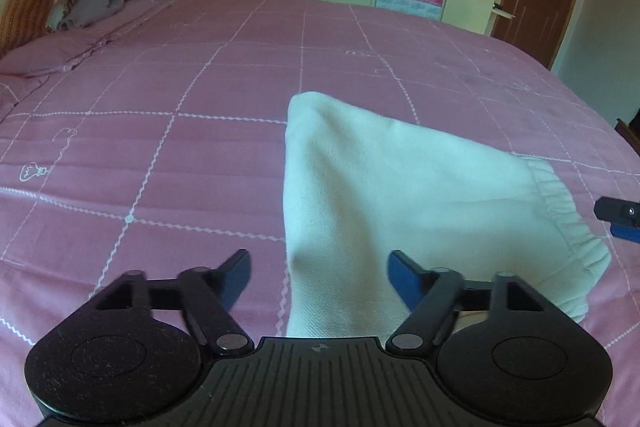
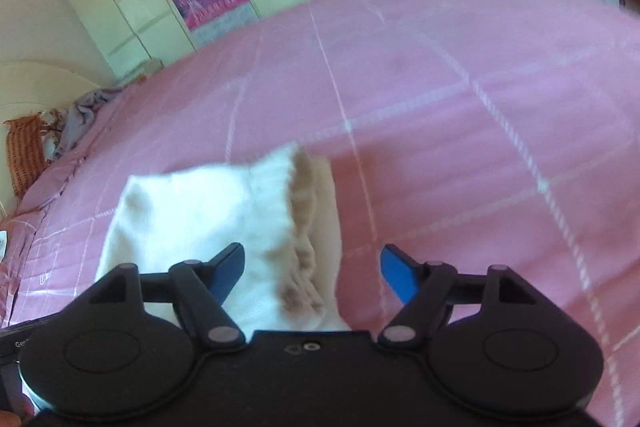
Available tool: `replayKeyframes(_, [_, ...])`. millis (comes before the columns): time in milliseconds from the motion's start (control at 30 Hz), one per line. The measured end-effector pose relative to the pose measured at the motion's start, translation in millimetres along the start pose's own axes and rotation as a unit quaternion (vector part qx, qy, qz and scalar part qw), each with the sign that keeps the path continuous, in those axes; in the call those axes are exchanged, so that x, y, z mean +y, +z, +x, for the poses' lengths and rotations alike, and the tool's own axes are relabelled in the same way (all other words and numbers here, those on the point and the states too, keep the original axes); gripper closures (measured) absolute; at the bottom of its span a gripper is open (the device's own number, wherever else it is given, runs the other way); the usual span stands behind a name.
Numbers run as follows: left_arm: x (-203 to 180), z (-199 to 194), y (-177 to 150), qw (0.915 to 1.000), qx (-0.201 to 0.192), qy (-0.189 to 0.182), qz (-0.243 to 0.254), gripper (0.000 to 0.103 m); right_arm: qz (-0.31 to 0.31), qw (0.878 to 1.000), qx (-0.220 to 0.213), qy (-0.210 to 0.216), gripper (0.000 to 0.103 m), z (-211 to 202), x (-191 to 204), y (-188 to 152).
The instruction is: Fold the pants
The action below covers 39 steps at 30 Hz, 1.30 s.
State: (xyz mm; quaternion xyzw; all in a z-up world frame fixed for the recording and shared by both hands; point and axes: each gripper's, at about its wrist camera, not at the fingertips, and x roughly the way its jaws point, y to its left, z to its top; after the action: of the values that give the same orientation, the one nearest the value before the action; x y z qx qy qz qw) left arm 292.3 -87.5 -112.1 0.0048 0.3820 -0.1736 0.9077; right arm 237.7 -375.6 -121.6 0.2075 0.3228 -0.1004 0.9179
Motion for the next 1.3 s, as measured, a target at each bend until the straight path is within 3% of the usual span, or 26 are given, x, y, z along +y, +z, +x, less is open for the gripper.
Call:
replayKeyframes(33, [-2.3, -2.4, 0.6, 1.0000, 0.000, -0.007, 0.000, 0.009, -0.016, 1.000, -0.011, 0.007, 0.041, -8.1, 9.2, 0.6])
replayKeyframes(67, [-7.9, -4.1, -0.6, 0.9999, 0.003, -0.014, 0.002, 0.009, -0.038, 0.999, -0.023, 0.012, 0.053, -14.6, 21.5, 0.2])
replayKeyframes(133, [-19.2, 0.4, -4.7, 0.9996, 0.020, -0.014, 0.011, 0.009, -0.059, 0.998, -0.031, 0.023, 0.063, -21.0, 40.3, -5.5])
replayKeyframes(267, [-20.2, 23.7, -19.4, 0.9968, 0.078, -0.005, -0.014, 0.008, -0.098, 0.995, 0.025, 0.007, 0.068, 2.2, 56.6, -29.4])
replayKeyframes(367, [-9.7, 27.5, -26.0, 0.9953, 0.081, -0.015, -0.050, 0.002, -0.080, 0.995, 0.055, -0.019, 0.071, 15.7, 39.1, -46.8])
replayKeyframes(433, [-10.4, 24.4, -26.9, 0.9954, 0.079, -0.016, -0.053, 0.002, -0.077, 0.996, 0.046, -0.021, 0.070, 14.2, 33.1, -50.7])
replayKeyframes(600, [-12.2, 2.3, -27.4, 0.9981, 0.033, -0.021, -0.048, 0.000, -0.069, 0.997, 0.036, -0.009, 0.059, -3.3, 39.6, -43.8])
replayKeyframes(667, [-12.8, -4.9, -29.4, 0.9981, 0.029, -0.024, -0.050, 0.000, -0.052, 0.998, 0.019, -0.005, 0.028, -16.3, 39.2, -42.7])
replayKeyframes(700, [-13.8, -7.8, -29.7, 0.9981, 0.033, -0.026, -0.045, 0.000, -0.043, 0.999, 0.012, -0.004, 0.022, -20.6, 38.8, -43.0])
replayKeyframes(833, [-25.8, -23.2, -34.9, 0.9990, 0.043, -0.013, -0.004, 0.000, -0.023, 1.000, 0.017, -0.004, 0.015, -34.0, 32.0, -56.1])
replayKeyframes(933, [-33.9, -39.8, -36.1, 0.9986, 0.047, 0.023, 0.011, 0.000, -0.001, 0.999, 0.037, -0.011, 0.010, -39.2, 25.4, -66.7])
replayKeyframes(1000, [-37.0, -49.4, -35.8, 0.9967, 0.057, 0.056, 0.012, 0.000, 0.010, 0.998, 0.060, -0.027, 0.000, -40.7, 24.0, -72.0])
replayKeyframes(1100, [-40.8, -64.4, -38.5, 0.9934, 0.076, 0.084, 0.019, 0.000, 0.018, 0.996, 0.075, -0.046, 0.000, -50.9, 25.0, -79.6])
replayKeyframes(1200, [-45.0, -85.3, -44.5, 0.9917, 0.068, 0.104, 0.035, 0.000, 0.013, 0.996, 0.067, -0.052, 0.000, -67.8, 28.1, -85.6])
replayKeyframes(1300, [-47.0, -104.4, -49.6, 0.9917, 0.069, 0.100, 0.042, 0.000, -0.001, 0.996, 0.073, -0.054, 0.000, -82.2, 33.5, -91.9])
